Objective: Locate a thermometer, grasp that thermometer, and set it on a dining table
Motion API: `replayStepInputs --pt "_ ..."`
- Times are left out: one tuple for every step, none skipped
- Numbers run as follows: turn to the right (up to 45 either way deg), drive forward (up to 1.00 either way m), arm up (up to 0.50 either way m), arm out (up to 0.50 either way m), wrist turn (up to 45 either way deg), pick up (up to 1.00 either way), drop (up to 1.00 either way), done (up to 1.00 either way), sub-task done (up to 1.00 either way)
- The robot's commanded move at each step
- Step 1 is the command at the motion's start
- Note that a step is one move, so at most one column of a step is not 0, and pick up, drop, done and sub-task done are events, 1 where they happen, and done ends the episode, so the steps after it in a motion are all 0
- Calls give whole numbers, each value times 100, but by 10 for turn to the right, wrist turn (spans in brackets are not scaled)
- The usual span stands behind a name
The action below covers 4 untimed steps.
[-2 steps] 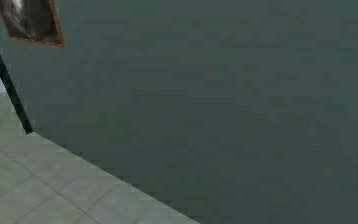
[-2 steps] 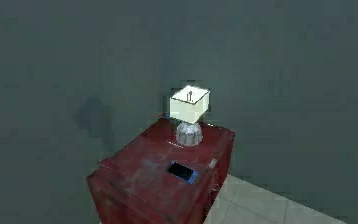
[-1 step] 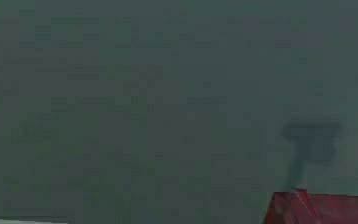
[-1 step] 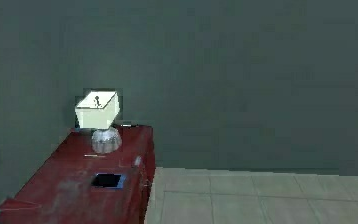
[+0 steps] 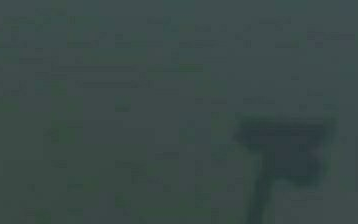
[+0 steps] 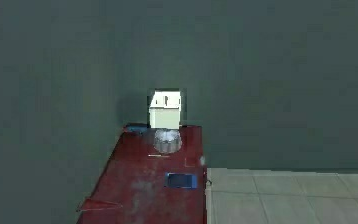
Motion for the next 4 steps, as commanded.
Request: replayStepInputs --pt "450 0 0 0 0 0 0 0 0" --pt "450 0 0 0 0 0 0 0 0" --pt "450 0 0 0 0 0 0 0 0" --pt "0 55 0 0 0 0 0 0 0"
